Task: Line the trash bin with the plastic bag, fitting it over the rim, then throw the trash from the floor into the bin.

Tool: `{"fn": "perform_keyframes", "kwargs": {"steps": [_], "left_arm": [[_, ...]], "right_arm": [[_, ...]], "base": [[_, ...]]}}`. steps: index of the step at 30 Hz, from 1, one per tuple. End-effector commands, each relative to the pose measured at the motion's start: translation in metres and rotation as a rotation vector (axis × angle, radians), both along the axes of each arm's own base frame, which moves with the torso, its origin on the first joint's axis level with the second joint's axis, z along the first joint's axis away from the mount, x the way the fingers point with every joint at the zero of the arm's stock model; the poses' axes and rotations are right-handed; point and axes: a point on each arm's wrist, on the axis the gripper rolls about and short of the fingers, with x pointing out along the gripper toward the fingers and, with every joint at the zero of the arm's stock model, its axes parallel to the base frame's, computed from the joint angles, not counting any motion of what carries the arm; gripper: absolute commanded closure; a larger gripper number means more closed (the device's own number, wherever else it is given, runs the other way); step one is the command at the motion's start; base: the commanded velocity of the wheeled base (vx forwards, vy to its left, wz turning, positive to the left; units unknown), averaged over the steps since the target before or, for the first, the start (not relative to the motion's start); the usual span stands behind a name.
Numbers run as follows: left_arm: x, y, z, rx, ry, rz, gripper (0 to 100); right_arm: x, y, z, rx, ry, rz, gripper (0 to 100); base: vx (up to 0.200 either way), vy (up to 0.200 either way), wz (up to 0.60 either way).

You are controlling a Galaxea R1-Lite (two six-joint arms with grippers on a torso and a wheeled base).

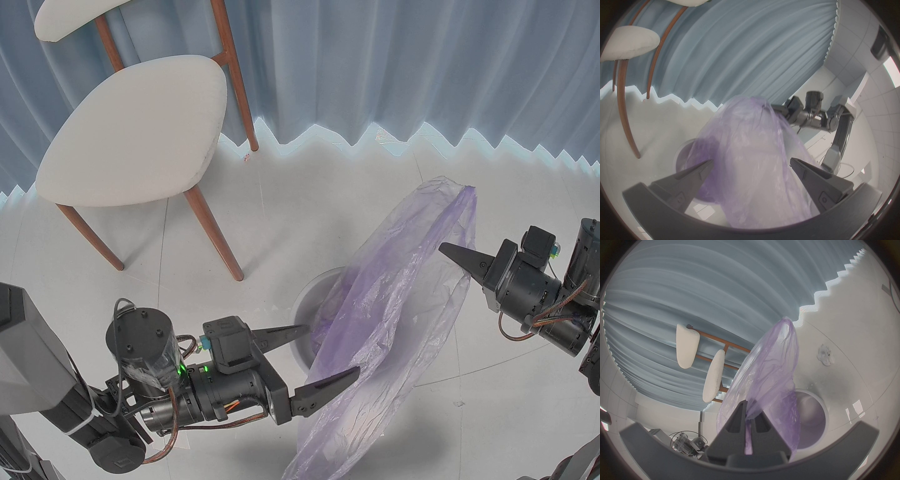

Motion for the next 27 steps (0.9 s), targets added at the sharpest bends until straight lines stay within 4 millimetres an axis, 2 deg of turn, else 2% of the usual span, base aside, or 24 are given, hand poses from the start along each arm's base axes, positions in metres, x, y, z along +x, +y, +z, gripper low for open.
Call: {"fn": "perform_keyframes", "kwargs": {"steps": [1,5,9,15,20,23,27], "left_arm": [[-0.005,0.001,-0.016,0.059,0.033,-0.002,0],[-0.01,0.0,-0.021,0.076,0.05,-0.018,0],[-0.006,-0.002,-0.031,0.094,0.069,-0.007,0],[-0.009,-0.003,-0.027,0.08,0.06,-0.033,0],[-0.019,-0.003,-0.014,0.041,0.034,-0.07,0],[-0.025,-0.002,-0.016,0.053,0.047,-0.095,0],[-0.028,-0.002,-0.032,0.102,0.097,-0.099,0]], "right_arm": [[-0.001,-0.001,0.0,-0.001,-0.002,-0.001,100],[-0.001,-0.001,0.001,-0.003,-0.007,0.001,100],[-0.003,-0.001,0.001,-0.02,-0.023,0.005,100],[-0.002,0.0,-0.002,-0.028,-0.01,0.004,100],[0.001,0.001,-0.006,-0.035,0.002,0.003,100],[0.001,0.001,-0.006,-0.035,0.002,0.003,100],[0.0,0.001,-0.006,-0.034,0.004,0.006,100]], "base": [[0.0,0.0,0.0],[0.0,0.0,0.0],[0.0,0.0,0.0],[0.0,0.0,0.0],[0.0,0.0,0.0],[0.0,0.0,0.0],[0.0,0.0,0.0]]}}
